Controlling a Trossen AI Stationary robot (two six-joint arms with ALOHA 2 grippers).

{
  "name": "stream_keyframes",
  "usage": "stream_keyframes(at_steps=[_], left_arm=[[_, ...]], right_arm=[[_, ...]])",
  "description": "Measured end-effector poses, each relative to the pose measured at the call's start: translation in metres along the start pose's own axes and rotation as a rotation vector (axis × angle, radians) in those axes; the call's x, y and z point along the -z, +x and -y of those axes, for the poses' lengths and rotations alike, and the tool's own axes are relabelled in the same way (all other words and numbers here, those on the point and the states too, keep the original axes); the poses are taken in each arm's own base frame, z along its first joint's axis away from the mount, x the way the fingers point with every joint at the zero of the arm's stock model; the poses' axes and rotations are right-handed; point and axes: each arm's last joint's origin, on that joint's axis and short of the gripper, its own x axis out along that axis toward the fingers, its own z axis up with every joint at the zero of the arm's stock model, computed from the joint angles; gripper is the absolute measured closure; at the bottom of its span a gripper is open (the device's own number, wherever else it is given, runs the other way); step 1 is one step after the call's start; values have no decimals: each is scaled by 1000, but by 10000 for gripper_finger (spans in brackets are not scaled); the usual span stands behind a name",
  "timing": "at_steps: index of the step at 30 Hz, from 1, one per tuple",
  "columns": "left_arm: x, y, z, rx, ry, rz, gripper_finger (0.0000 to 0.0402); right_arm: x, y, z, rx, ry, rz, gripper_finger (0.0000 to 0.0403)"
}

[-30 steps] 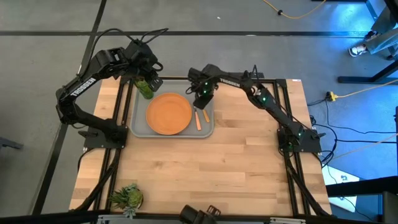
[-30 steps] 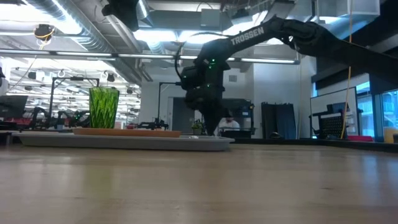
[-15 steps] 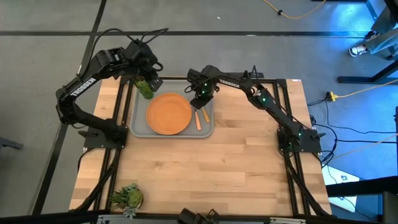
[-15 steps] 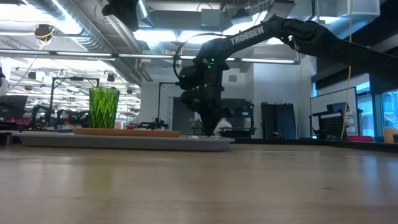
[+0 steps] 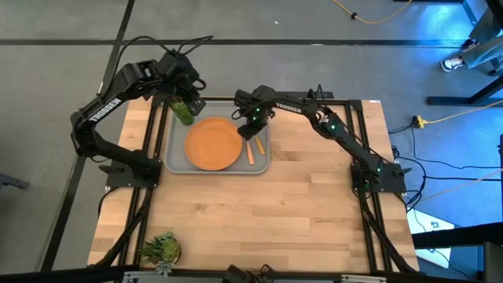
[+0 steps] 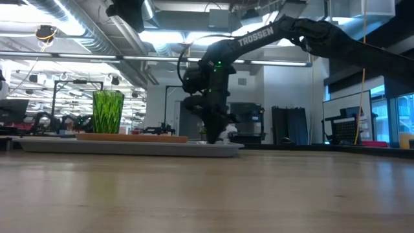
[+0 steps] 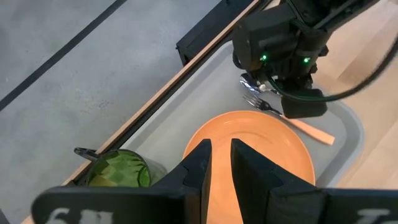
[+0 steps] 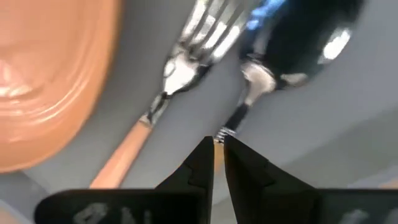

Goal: Pick and place plate/cup/fork/spoon on tray
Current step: Adjust the orange spoon on the gray serving tray

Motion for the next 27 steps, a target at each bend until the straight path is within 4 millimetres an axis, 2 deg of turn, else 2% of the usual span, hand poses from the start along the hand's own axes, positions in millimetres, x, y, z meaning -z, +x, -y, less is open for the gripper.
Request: stream_keyframes(at_steps=[4, 9, 11, 22, 27], left_arm=[[0, 0, 0, 0, 12, 0, 348], [0, 0, 0, 0, 32, 0, 348], [0, 0, 0, 0, 32, 0, 348], [0, 0, 0, 0, 34, 0, 348], [0, 0, 0, 0, 34, 0, 348]], right_arm=[[0, 0, -1, -11, -123, -1, 361], [2, 0, 0, -6, -107, -21, 395], [2, 0, 0, -6, -108, -18, 396], [1, 0, 1, 11, -51, -4, 333], [0, 0, 2, 76, 48, 24, 326]])
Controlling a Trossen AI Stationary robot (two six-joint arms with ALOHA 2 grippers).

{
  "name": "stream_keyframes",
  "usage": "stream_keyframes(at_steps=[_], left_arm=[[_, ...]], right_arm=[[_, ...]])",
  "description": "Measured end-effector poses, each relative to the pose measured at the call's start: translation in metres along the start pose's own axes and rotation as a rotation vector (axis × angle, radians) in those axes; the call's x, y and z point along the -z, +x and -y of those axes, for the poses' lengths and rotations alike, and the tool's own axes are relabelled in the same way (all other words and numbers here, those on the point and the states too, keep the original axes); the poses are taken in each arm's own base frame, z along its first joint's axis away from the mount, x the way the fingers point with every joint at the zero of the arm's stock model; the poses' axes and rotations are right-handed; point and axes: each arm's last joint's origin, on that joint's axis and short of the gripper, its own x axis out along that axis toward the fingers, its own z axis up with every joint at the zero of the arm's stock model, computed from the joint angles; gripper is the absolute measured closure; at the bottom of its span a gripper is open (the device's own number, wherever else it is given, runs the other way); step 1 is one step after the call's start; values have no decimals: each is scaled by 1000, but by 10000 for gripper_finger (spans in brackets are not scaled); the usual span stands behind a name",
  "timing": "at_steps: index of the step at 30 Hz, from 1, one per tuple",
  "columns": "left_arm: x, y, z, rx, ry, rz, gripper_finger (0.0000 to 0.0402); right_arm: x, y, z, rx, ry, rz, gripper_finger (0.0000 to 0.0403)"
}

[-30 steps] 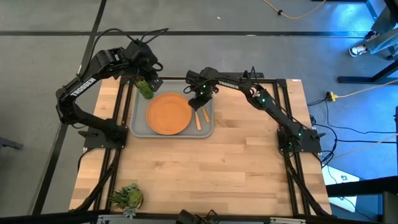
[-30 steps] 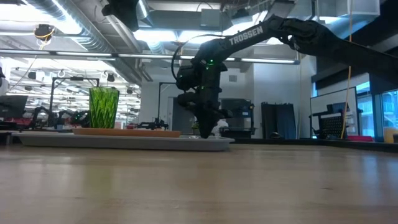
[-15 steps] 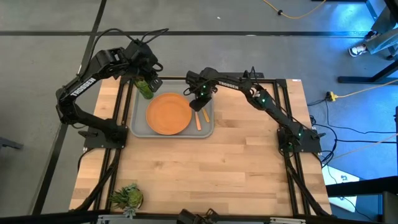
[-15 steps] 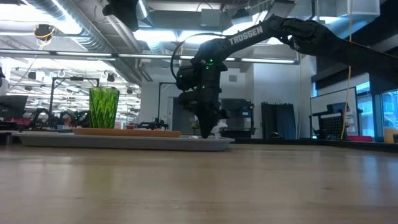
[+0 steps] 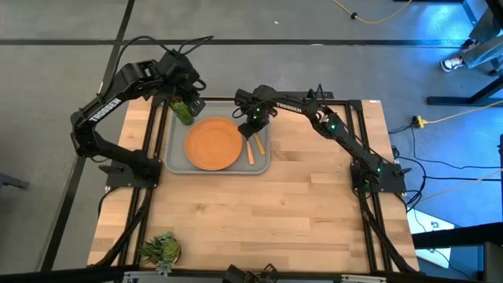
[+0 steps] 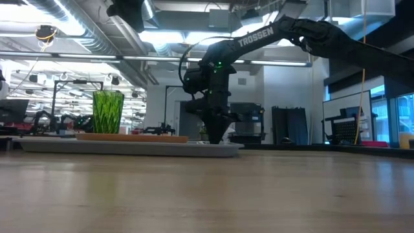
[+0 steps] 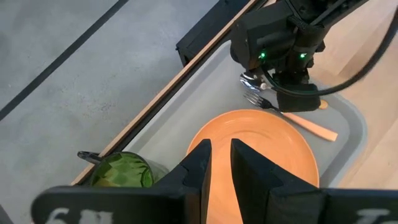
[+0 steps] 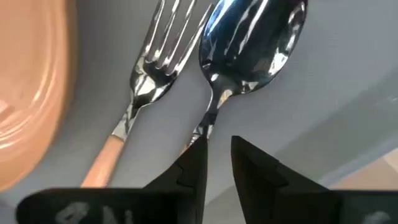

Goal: Pick and place plate/cup/fork/spoon on tray
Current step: Adjust the orange spoon on the gray serving tray

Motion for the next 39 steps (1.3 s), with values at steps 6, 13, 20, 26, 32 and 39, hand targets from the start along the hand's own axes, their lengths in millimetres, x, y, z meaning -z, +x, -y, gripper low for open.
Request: stream_keyframes(at_steps=[6, 13, 20, 26, 32, 39], left_arm=[[0, 0, 0, 0, 0, -1, 348], [0, 0, 0, 0, 0, -1, 348], [0, 0, 0, 0, 0, -1, 348], [0, 0, 0, 0, 0, -1, 348], [0, 0, 0, 0, 0, -1, 348], [0, 0, 0, 0, 0, -2, 348]], right_arm=[[1, 0, -3, -35, 24, -13, 326], [2, 1, -6, -46, 44, -18, 325], [1, 2, -6, -32, 44, -5, 325], [2, 8, -8, -8, 49, -13, 325], [2, 8, -8, -5, 61, -9, 325], [4, 8, -11, -2, 97, -22, 328]])
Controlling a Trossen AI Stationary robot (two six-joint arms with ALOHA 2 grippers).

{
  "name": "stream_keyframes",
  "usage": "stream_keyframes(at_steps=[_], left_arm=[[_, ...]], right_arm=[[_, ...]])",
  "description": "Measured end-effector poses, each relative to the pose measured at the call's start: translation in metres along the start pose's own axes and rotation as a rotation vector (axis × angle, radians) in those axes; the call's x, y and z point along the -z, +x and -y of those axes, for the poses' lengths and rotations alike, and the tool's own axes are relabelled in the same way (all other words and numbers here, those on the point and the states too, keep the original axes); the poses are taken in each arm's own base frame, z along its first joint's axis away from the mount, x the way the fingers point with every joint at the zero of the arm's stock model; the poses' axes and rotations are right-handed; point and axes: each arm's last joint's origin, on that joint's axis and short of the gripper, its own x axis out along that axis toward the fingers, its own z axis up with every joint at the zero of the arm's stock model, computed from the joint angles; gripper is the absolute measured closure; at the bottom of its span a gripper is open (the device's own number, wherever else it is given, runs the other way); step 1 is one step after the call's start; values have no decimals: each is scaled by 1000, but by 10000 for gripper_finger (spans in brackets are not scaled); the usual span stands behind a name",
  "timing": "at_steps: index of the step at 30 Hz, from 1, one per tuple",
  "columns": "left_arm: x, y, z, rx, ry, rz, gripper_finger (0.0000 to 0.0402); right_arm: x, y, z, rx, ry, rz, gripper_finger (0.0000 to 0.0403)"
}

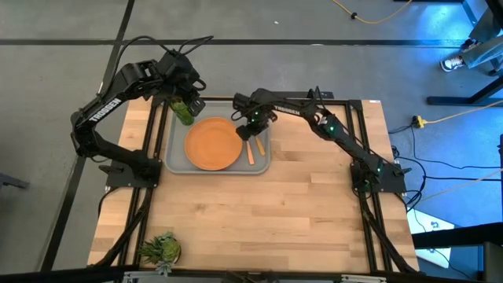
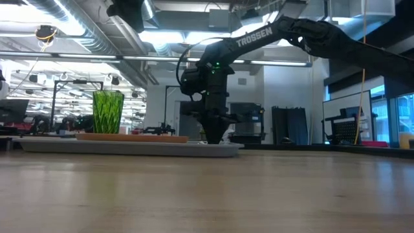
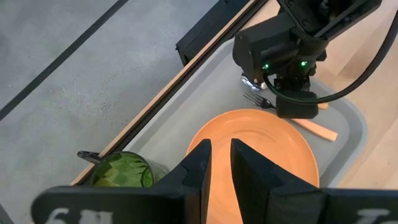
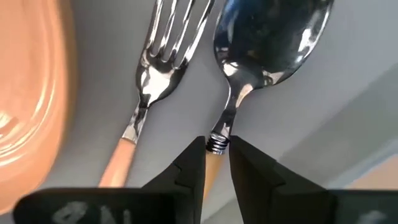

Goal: Pick and place plate/cup/fork/spoon on tray
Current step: Adjust the orange spoon on the gray serving tray

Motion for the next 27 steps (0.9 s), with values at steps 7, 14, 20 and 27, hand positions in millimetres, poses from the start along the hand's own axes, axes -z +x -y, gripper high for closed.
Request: stream_keyframes(at_steps=[7, 14, 20, 27], left_arm=[[0, 0, 0, 0, 0, 0, 348], [3, 0, 0, -4, 5, -30, 348], [4, 0, 0, -5, 6, -37, 348], [4, 0, 0, -5, 7, -37, 348]], right_arm=[[6, 1, -10, -21, 52, -23, 329], [8, 2, -16, 4, 61, 1, 330], [8, 2, -15, 11, 83, 5, 330], [7, 2, -14, 48, 50, 28, 330]])
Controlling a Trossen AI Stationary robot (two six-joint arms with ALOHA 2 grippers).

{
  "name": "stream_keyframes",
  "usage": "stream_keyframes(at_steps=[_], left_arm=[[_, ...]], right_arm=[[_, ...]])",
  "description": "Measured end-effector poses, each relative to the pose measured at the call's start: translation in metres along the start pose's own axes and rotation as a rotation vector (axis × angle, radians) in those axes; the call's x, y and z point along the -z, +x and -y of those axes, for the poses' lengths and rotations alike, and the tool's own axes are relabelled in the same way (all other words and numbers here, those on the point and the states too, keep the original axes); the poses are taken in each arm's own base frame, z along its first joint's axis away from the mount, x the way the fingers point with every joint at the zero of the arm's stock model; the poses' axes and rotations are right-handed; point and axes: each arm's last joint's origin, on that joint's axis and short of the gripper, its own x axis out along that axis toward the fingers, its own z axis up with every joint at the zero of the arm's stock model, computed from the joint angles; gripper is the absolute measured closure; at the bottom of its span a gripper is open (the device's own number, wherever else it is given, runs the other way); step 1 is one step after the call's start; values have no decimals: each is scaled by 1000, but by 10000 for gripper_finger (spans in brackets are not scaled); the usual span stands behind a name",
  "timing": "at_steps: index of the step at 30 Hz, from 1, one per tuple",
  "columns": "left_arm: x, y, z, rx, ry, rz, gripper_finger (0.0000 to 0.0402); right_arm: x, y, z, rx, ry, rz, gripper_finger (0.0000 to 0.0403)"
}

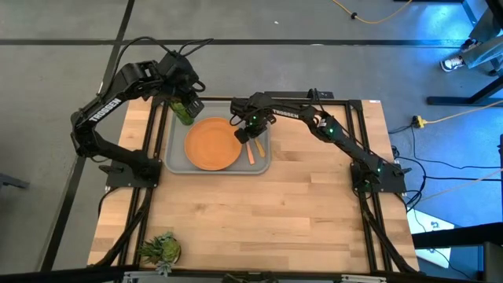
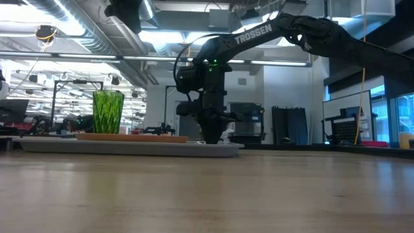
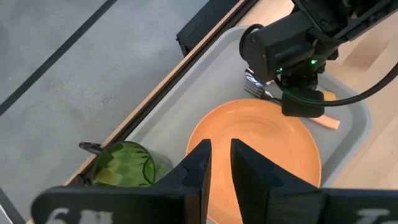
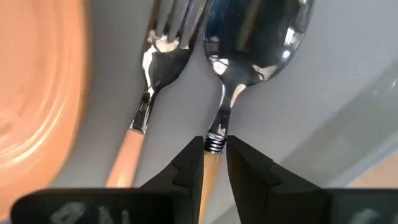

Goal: Pick and place plate/cup/fork/spoon on tray
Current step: Adjust the orange spoon on the gray serving tray

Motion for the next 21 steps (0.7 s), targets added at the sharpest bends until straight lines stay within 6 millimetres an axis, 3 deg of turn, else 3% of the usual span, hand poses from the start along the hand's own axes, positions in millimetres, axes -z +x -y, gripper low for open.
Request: stream_keyframes(at_steps=[3, 21], left_arm=[[0, 0, 0, 0, 0, 0, 348], [0, 0, 0, 0, 0, 0, 348]], right_arm=[[-1, 0, 1, 2, -55, 2, 330], [-1, 0, 1, -3, -15, 0, 321]])
